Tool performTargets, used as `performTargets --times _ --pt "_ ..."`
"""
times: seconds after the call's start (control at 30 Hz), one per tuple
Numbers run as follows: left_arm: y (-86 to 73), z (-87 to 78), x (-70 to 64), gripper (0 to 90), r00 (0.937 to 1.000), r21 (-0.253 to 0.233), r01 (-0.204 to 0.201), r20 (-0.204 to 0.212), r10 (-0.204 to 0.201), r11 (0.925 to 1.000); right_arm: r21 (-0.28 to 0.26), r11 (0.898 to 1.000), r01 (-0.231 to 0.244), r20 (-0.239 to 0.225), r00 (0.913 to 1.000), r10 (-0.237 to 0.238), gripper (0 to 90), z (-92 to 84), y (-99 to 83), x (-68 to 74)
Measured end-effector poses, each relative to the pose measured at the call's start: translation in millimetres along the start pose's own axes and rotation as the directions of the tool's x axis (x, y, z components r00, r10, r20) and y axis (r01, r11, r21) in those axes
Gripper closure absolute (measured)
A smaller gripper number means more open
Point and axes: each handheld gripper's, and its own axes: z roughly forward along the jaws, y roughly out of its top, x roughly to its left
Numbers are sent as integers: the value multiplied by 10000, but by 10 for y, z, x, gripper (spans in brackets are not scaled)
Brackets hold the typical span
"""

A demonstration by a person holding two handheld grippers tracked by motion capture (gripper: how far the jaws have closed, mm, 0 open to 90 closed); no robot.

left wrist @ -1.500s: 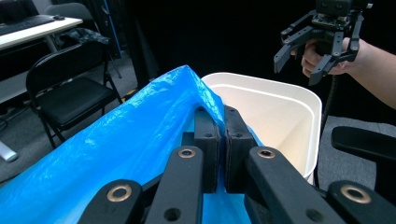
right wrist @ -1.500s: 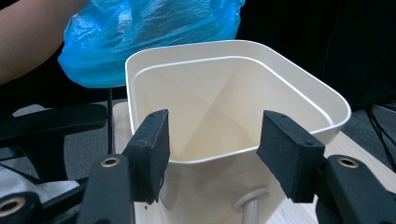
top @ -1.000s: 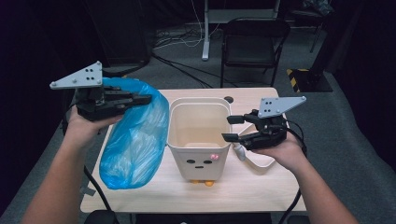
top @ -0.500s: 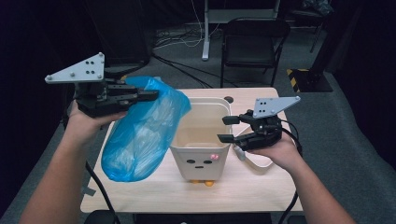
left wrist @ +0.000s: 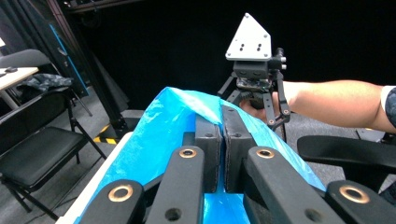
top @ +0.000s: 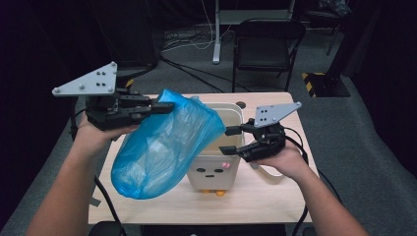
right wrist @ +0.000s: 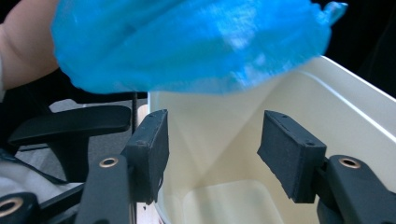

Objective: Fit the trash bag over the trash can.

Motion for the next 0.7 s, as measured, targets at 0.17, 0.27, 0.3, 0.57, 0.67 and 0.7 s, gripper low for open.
performTargets --times 0.17,0.27,0.3,0.57,0.67,0.7 --pt "-122 68 -9 871 9997 240 159 190 -164 9996 -78 10000 -38 -353 9994 36 408 59 17 10" --pt "-233 136 2 872 9986 396 375 348 -388 9985 -144 9999 19 -437 9990 -25 405 80 33 27" --pt "-267 160 8 871 9980 445 465 408 -484 9979 -157 9999 18 -462 9989 -25 405 84 37 32" --pt "-442 395 22 870 9923 980 760 907 -849 9923 -295 9995 66 -567 9984 -83 397 118 84 43" --pt "-469 468 17 869 9905 1114 774 1043 -891 9908 -363 9993 71 -600 9982 -93 394 128 97 48" --pt "-477 492 17 869 9900 1152 743 1110 -871 9906 -397 9992 81 -607 9981 -105 394 130 100 48"
